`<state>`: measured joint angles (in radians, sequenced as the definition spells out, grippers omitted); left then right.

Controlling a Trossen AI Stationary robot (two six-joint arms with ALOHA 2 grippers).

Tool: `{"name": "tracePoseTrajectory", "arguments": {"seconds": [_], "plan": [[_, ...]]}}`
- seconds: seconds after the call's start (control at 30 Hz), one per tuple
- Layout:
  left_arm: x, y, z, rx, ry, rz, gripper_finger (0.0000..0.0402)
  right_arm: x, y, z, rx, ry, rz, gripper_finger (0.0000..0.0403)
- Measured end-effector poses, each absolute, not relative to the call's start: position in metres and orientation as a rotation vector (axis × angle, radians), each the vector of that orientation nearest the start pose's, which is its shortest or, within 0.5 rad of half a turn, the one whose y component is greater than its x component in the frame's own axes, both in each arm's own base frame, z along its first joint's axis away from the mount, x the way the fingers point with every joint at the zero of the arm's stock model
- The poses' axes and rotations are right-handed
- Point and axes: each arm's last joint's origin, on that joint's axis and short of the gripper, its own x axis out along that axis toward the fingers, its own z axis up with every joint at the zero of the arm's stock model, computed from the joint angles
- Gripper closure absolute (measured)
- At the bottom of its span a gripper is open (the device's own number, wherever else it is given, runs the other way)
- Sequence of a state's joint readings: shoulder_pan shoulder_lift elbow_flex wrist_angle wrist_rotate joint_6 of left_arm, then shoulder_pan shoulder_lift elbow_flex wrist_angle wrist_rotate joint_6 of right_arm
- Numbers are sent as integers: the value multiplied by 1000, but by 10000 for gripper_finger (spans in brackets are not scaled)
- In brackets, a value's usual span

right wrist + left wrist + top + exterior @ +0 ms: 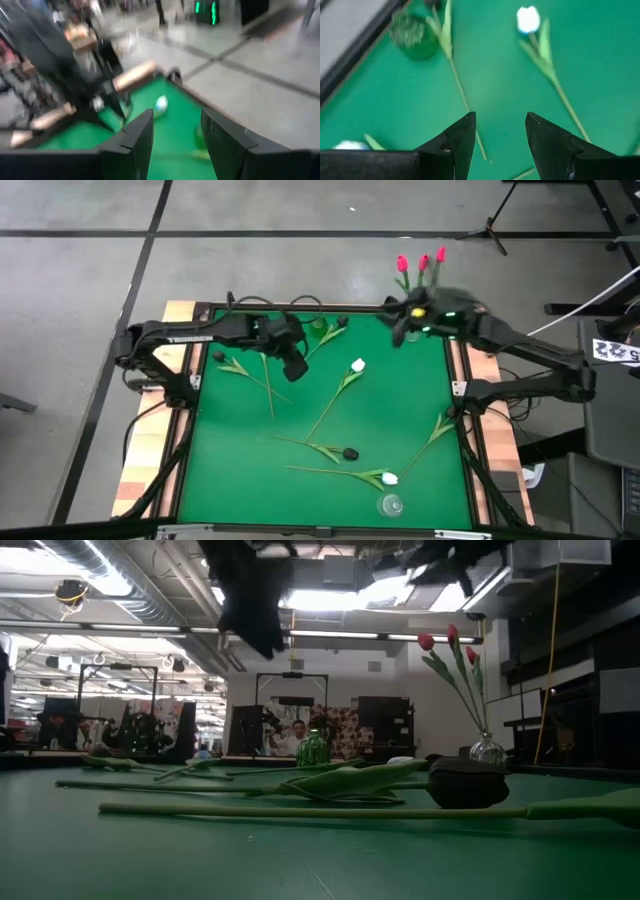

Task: Sort flowers into vase by color
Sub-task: Put the black tulip into the green vase

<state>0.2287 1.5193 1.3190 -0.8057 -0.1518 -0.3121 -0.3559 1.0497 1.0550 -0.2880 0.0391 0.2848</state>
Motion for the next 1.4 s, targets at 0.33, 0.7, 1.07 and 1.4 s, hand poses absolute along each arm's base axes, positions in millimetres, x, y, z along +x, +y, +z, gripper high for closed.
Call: {"name": "tracePoseTrajectory", "arguments": {"seconds": [0.33,0.7,1.07,1.4], "plan": [[284,76,321,-445,843,423,233,276,-82,318,322,368,-425,237],[216,67,383,-505,555,571,233,373,-86,276,488,454,-558,237],[213,69,355,-478,705,623,233,401,-69,242,715,610,-691,237],[254,81,257,-411,698,457,233,349,-66,313,686,499,-797,237]]}}
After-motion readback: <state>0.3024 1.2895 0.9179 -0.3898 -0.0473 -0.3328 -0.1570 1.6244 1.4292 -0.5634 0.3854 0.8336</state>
